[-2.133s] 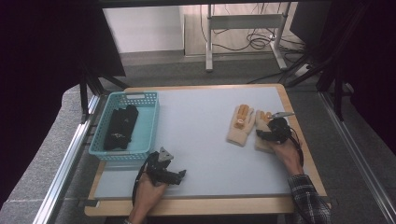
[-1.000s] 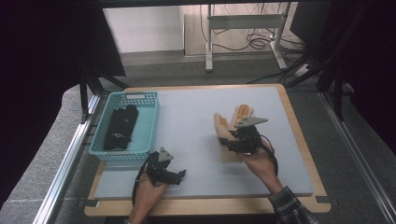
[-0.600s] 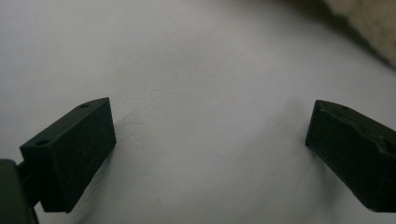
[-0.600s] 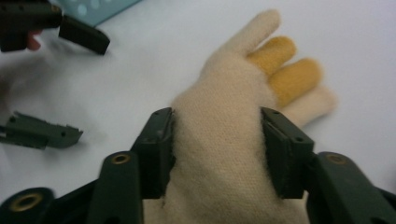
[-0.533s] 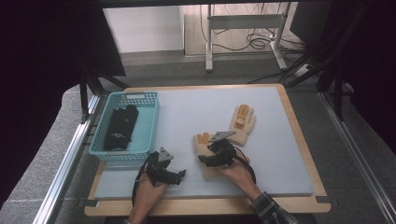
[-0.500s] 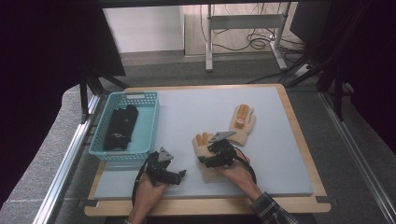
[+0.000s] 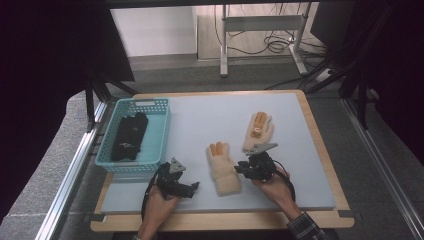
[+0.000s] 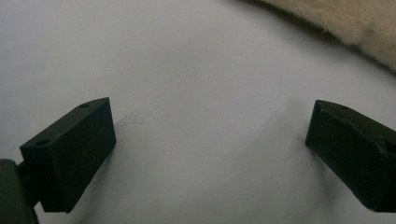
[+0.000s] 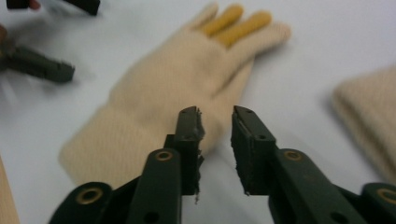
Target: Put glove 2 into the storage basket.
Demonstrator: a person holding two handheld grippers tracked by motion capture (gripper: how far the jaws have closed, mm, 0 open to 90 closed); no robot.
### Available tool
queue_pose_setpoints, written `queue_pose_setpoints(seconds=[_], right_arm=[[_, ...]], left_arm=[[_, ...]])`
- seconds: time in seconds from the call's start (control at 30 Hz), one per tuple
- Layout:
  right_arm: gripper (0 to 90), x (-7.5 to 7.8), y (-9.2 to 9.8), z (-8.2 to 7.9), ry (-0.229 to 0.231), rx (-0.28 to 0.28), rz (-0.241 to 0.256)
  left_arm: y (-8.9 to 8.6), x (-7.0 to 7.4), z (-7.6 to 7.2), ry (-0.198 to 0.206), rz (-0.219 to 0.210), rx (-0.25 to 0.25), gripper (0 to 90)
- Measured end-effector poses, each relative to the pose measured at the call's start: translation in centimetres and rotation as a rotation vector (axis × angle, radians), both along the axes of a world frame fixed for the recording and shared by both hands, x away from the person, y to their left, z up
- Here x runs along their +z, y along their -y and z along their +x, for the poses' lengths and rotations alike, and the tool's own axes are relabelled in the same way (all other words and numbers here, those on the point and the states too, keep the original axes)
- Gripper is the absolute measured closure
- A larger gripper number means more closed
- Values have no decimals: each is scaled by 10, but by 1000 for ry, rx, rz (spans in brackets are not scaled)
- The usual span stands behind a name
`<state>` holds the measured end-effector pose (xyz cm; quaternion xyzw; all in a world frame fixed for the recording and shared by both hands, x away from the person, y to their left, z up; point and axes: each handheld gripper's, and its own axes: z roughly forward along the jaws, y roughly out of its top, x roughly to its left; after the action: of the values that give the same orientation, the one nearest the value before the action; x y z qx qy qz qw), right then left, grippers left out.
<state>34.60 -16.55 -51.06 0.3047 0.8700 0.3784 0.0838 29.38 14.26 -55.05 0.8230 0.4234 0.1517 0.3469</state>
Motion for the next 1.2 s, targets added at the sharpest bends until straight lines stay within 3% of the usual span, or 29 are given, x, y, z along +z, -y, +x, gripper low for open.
queue_pose_setpoints(seconds=[0.17, 0.27, 0.33, 0.43, 0.5, 0.6, 0.63, 0.7, 0.77, 0.87, 0.93, 0.97, 1.07, 1.2], right_arm=[[753, -12, 5, -10, -26, 10, 6], [753, -14, -4, -19, -37, 62, 6], [750, -9, -7, -21, -4, 65, -4], [729, 2, -6, -7, 32, 17, 23], [663, 4, -10, 9, 39, -23, 25], [625, -2, -21, 31, 7, -43, 35], [631, -7, -26, 36, -9, -42, 33], [745, -15, -35, 42, -38, -32, -2], [852, -17, -35, 40, -40, -31, 22], [860, -5, -31, 31, 17, -42, 17], [826, 4, -24, 26, 47, -63, 45], [763, 6, -20, 27, 51, -74, 48], [663, 3, -11, 36, 33, -107, 33], [604, 3, -2, 38, 37, -98, 54]], left_arm=[[0, 0, 0, 0, 1, 0, 19], [0, 0, 0, 0, 0, 0, 18], [0, 0, 0, 0, 0, 0, 19], [0, 0, 0, 0, 0, 0, 19], [0, 0, 0, 0, 0, 0, 19], [0, 0, 0, -1, 1, 0, 19], [0, 0, 0, 0, -1, 0, 19], [0, 0, 0, 0, -1, 0, 19], [0, 0, 0, 0, -1, 0, 19], [0, 0, 0, 0, -1, 0, 19], [0, 0, 0, -1, 0, 0, 19], [0, 0, 0, -1, 0, 0, 19], [0, 0, 0, 0, 0, 0, 19], [0, 0, 0, -1, 0, 0, 19]])
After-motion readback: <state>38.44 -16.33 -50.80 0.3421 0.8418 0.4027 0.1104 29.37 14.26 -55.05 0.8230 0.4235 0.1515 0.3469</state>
